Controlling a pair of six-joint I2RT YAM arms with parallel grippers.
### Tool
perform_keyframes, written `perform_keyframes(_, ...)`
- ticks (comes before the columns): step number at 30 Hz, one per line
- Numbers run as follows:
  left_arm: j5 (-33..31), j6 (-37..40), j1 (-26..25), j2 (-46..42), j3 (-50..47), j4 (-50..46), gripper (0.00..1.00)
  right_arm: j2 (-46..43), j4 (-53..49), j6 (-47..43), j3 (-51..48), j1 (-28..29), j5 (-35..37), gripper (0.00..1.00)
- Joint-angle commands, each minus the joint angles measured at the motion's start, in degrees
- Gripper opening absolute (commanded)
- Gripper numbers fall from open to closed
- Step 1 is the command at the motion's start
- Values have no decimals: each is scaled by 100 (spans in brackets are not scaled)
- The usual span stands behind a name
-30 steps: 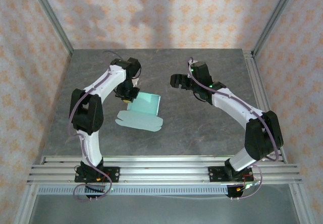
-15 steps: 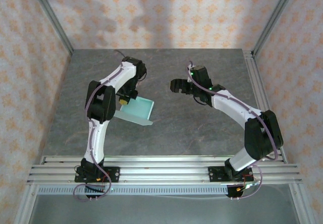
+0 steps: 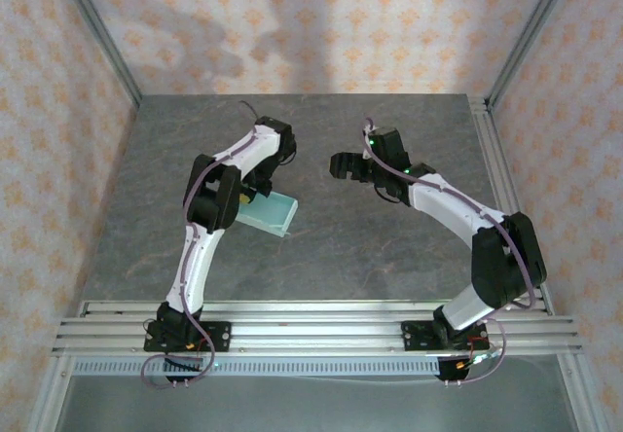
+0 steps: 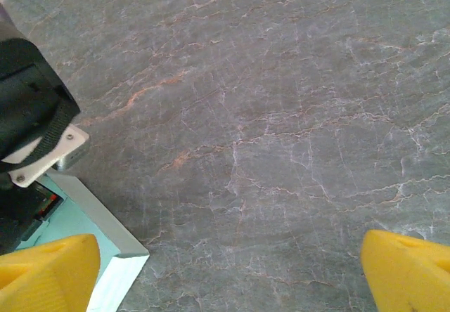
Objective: Fold the paper box
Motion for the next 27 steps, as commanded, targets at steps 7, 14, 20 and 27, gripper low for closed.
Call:
perform_keyframes(7,-33,-13,-89,-137,68,158,19,13,2,-152,-32,-68,77,95)
perform_keyframes(14,267,223,-104,-566,378,-1,46,23,41,-269,-42,-79,77,96)
perform_keyframes(20,521,493,-129,-808,553,-139,61,105,49,-318,2,-71,63,96)
perform_keyframes(27,567,326,4,-1725,439,417,75,361,126,-596,118,-75,-559,96)
